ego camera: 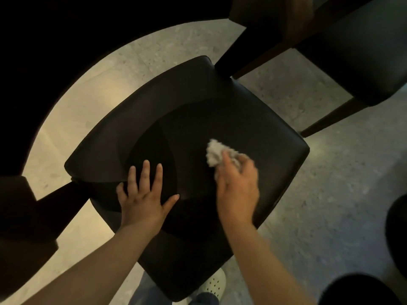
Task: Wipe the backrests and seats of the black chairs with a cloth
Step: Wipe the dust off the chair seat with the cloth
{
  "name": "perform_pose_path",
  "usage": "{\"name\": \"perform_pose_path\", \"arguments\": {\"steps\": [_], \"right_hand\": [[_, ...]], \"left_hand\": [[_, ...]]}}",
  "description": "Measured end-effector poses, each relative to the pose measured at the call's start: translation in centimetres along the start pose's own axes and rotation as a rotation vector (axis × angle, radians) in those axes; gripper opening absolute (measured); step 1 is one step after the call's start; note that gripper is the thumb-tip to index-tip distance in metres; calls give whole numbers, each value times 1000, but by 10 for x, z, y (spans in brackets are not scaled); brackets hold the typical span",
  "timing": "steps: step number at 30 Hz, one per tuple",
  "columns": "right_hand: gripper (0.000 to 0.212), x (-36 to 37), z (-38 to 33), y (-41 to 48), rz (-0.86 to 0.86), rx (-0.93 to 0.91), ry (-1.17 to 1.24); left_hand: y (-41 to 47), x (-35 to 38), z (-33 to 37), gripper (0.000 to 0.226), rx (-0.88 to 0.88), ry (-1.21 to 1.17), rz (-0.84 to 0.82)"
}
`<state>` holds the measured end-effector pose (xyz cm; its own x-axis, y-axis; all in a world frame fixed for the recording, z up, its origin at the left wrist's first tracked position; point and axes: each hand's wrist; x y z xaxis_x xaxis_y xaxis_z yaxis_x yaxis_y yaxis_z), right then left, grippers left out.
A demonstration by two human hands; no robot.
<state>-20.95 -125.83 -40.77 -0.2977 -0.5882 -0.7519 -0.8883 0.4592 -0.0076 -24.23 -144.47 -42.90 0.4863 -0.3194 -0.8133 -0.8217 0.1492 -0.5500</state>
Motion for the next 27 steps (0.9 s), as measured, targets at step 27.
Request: {"name": "perform_pose_path", "arguments": {"steps": [27], "right_hand": [[26, -20, 87, -74, 63, 157, -39]], "left_hand": [[-81, 36, -9, 71, 137, -109, 128]]}}
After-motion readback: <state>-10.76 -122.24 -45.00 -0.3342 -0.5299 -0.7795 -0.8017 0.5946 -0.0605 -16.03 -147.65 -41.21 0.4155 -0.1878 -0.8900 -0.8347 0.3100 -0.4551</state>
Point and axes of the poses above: each hand's wrist, its own y-axis towards the middle knuckle, its own x-axis out of the palm, z = x × y, and after that the axes turned 15 degrees about y, right-handed
